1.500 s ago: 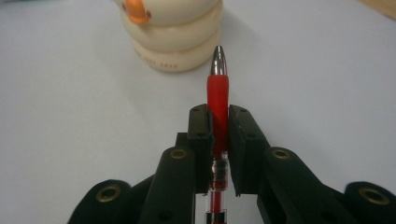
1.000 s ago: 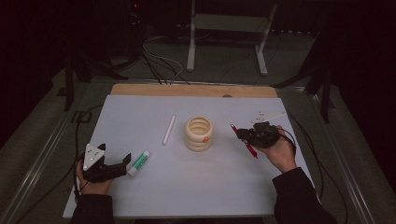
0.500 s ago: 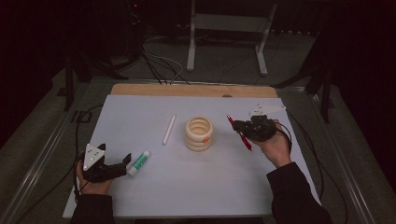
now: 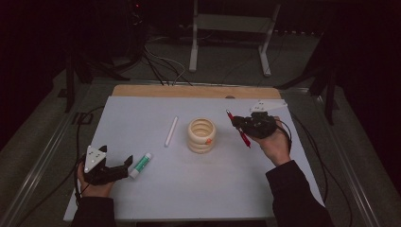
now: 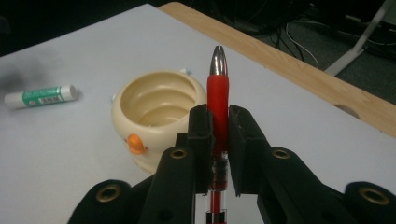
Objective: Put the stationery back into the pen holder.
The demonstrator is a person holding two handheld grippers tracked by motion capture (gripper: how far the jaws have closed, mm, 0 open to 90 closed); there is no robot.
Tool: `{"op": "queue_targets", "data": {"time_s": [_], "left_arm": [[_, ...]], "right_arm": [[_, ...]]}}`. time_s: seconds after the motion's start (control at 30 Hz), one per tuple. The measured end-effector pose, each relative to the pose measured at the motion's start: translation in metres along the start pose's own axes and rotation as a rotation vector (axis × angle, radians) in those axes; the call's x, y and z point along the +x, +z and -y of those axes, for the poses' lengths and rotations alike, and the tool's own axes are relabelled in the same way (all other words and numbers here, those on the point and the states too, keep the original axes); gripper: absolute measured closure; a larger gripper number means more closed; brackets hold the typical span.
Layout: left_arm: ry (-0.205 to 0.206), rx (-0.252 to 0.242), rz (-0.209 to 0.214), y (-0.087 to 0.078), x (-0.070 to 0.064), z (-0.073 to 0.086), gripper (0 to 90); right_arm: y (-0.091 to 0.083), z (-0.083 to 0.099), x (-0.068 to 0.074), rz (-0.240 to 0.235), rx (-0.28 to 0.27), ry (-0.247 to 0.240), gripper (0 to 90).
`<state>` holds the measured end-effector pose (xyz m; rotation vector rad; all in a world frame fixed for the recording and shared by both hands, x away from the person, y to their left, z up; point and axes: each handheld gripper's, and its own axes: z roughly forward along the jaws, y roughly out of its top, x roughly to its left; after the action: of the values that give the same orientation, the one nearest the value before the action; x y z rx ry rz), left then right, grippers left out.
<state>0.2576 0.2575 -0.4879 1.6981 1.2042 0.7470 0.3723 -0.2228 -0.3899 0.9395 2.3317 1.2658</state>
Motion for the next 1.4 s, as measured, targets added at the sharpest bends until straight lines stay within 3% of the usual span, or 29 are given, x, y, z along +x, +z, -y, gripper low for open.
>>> {"op": "queue_targets", "data": {"time_s": [1.4], "left_arm": [[0.002,0.001,0.002,0.0,0.0,0.0,0.0]], "right_arm": [[0.023,-0.037,0.007,0.002,-0.088,0.005,80.8]]}}
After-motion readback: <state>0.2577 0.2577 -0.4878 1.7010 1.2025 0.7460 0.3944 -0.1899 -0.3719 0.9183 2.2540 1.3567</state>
